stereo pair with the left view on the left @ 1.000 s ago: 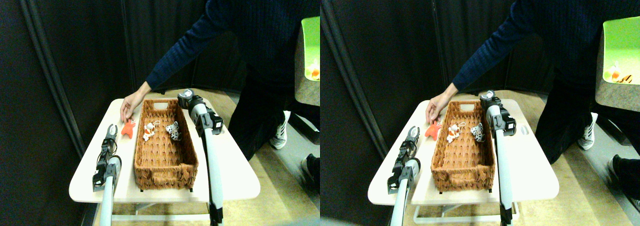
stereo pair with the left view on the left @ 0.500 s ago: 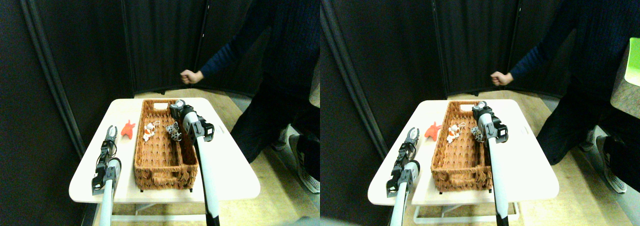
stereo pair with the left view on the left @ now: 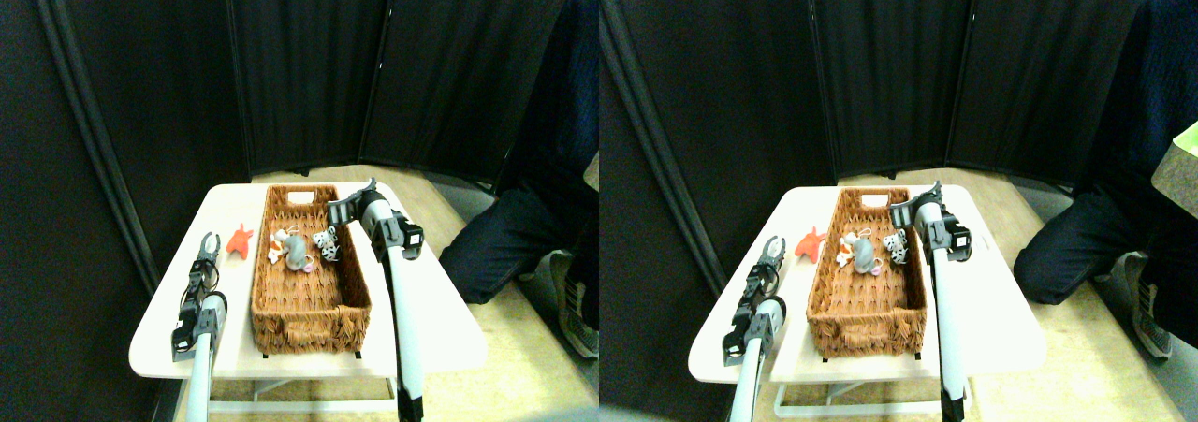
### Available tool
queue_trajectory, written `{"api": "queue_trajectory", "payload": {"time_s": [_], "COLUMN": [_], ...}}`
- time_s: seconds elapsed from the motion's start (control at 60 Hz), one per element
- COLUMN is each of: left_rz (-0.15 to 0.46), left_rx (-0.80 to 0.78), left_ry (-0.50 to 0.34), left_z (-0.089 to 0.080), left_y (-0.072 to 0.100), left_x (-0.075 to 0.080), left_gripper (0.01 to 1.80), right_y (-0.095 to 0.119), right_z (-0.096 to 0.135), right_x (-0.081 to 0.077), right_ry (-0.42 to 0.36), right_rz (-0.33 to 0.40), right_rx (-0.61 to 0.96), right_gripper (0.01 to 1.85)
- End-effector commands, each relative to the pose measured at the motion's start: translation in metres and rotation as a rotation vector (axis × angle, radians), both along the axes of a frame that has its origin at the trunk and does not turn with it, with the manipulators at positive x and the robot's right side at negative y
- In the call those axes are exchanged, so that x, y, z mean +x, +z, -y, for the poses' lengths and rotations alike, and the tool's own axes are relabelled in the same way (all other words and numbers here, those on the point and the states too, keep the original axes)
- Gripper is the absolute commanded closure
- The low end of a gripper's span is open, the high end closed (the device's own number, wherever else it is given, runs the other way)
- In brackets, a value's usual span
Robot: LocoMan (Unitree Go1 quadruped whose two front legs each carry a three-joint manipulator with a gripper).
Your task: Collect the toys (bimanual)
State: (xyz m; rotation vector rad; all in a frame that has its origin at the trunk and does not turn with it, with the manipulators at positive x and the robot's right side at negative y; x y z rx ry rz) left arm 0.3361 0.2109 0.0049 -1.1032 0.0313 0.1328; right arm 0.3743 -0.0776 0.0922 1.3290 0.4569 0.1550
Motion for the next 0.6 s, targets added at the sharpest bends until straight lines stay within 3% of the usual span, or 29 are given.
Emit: {"api": "queue_trajectory", "payload": {"time_s": [0.017,0.1,0.233,0.25,0.267,0.283,0.383,0.6], "left_rz": [0.032,0.023,0.021,0.012,0.012,0.008,-0.011,-0.031], "left_rx": [0.018,0.014,0.038,0.044,0.044,0.050,0.063,0.080], "left_ry": [-0.017,-0.022,-0.057,-0.073,-0.073,-0.088,-0.127,-0.187], "left_z": [0.004,0.006,0.011,0.014,0.014,0.015,0.020,0.037], "left_y": [0.009,0.011,0.017,0.020,0.020,0.022,0.028,0.040], "left_x": [0.004,0.006,0.012,0.015,0.015,0.017,0.023,0.033], "left_gripper": [1.79,1.79,1.79,1.77,1.77,1.76,1.70,1.57], "right_y": [0.005,0.007,0.004,0.000,0.000,-0.003,-0.011,-0.025], "right_z": [0.014,0.030,0.053,0.060,0.060,0.064,0.076,0.086], "right_x": [0.005,0.005,0.004,0.003,0.003,0.003,0.001,0.000], "right_ry": [-0.051,-0.132,-0.228,-0.300,-0.300,-0.325,-0.357,-0.371], "right_rz": [0.060,0.096,0.116,0.125,0.125,0.138,0.146,0.140], "right_rx": [-0.003,-0.032,-0.035,-0.047,-0.047,-0.051,-0.048,-0.058], "right_gripper": [0.73,0.80,1.09,1.26,1.26,1.43,1.70,1.68]}}
